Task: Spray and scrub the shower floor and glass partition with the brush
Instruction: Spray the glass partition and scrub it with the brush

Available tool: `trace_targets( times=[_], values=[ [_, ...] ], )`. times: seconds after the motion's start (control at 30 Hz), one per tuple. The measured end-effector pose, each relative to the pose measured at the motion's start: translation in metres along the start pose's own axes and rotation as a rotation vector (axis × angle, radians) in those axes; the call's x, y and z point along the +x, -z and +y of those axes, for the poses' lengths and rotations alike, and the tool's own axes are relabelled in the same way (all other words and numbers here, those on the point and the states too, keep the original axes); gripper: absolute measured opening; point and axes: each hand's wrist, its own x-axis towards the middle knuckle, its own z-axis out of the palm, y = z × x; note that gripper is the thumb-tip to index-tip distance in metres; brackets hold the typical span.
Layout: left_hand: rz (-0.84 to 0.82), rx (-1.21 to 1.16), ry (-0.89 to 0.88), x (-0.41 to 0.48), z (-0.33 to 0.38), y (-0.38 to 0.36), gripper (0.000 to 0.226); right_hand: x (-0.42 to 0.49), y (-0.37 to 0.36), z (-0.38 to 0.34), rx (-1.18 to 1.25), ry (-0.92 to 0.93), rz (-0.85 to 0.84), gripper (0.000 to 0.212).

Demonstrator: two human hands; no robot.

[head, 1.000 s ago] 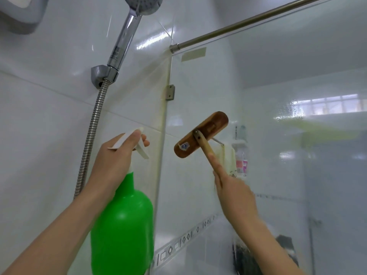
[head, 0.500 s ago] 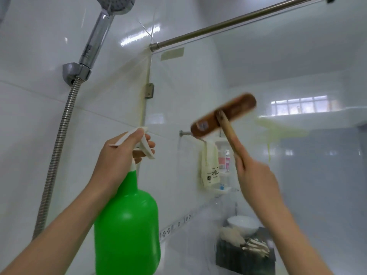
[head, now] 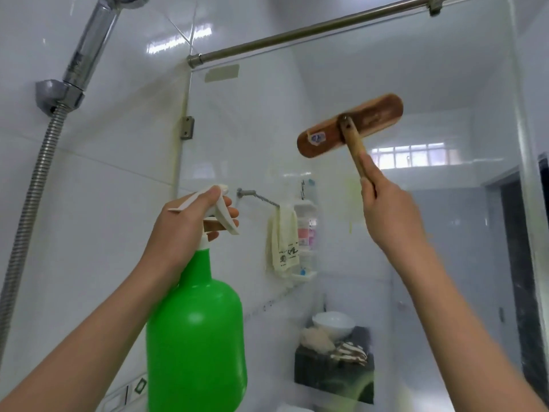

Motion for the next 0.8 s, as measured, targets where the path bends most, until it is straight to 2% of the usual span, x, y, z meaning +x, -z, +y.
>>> trace_targets(
  times=[0.07, 0.23, 0.43, 0.53, 0.63, 0.7, 0.8],
  values=[
    [0.001, -0.009, 0.000, -0.003, 0.001, -0.005, 0.030, -0.001, 0.006, 0.009, 0.005, -0.007, 0.023, 0.055],
    [-0.002, -0.045, 0.003, -0.008, 0.003, -0.014, 0.030, -0.127, 0.008, 0.031, 0.067, -0.184, -0.122, 0.054],
    [-0.020, -0.032, 0.012, -0.009, 0.002, -0.027, 0.030, -0.010, 0.020, 0.037, 0.009, 0.000, 0.042, 0.055],
    [-0.011, -0.043, 0.008, -0.009, 0.001, -0.029, 0.030, -0.079, 0.015, 0.050, 0.052, -0.112, -0.030, 0.053],
    [-0.008, -0.059, -0.002, -0.011, 0.001, -0.029, 0.030, -0.158, 0.008, 0.044, 0.021, -0.267, -0.106, 0.064],
    [-0.016, -0.059, -0.001, -0.010, 0.003, -0.030, 0.031, -0.139, 0.005, 0.043, -0.009, -0.199, -0.097, 0.065],
    [-0.023, -0.076, 0.012, -0.011, 0.005, -0.032, 0.031, -0.056, 0.007, 0.041, 0.058, -0.091, -0.023, 0.055]
  ],
)
